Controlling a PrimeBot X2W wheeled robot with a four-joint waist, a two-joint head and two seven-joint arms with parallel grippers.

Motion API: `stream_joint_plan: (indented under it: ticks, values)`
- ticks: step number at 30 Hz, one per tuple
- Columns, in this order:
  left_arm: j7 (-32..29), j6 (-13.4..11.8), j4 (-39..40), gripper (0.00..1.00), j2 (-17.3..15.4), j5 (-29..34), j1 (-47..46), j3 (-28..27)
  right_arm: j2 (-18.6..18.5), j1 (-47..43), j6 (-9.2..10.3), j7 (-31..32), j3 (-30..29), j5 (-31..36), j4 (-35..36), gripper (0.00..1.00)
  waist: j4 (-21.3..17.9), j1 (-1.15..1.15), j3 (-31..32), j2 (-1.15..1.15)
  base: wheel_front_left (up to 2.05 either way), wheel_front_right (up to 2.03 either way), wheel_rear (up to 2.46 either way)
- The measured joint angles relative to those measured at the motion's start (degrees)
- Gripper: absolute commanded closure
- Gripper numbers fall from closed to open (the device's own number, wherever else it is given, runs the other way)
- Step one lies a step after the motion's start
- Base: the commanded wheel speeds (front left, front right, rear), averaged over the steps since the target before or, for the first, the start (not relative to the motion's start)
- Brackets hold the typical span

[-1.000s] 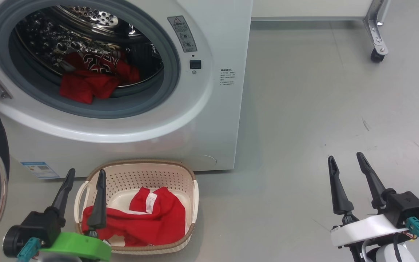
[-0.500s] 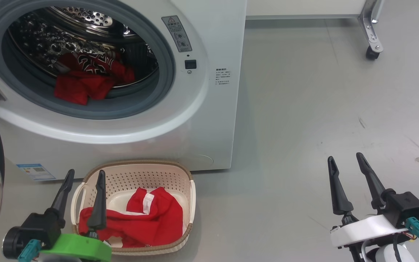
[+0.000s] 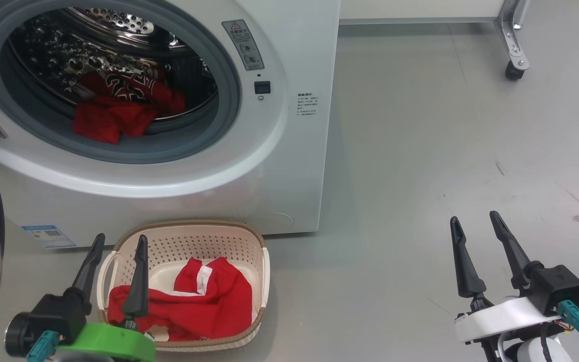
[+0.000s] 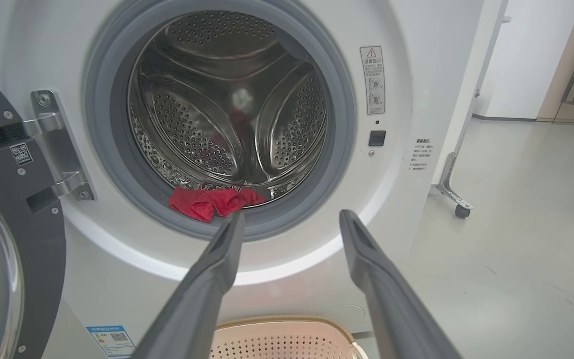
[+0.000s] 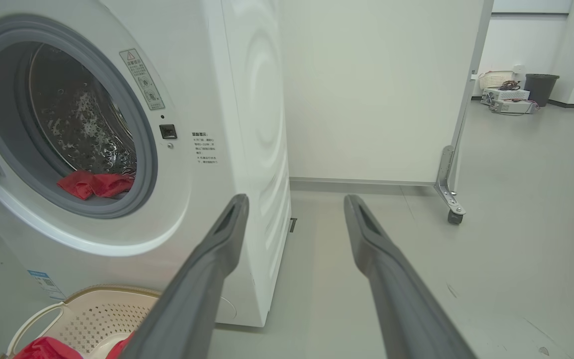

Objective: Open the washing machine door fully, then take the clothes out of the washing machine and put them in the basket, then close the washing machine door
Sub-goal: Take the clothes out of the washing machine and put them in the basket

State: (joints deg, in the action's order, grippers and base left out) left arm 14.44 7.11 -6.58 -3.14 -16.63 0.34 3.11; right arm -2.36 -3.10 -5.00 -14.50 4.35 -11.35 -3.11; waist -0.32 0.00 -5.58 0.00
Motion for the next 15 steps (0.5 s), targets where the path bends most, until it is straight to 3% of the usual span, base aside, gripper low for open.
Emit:
stream_joint_plan:
  ticks: [15]
  values:
    - [0.0, 0.0, -2.4, 0.0, -0.7, 2.2, 0.0, 1.0, 0.0, 0.0, -0.23, 0.0, 0.9, 0.4, 0.4, 0.0, -0.8, 0.0, -1.5, 0.0, 0.0, 0.0, 0.0]
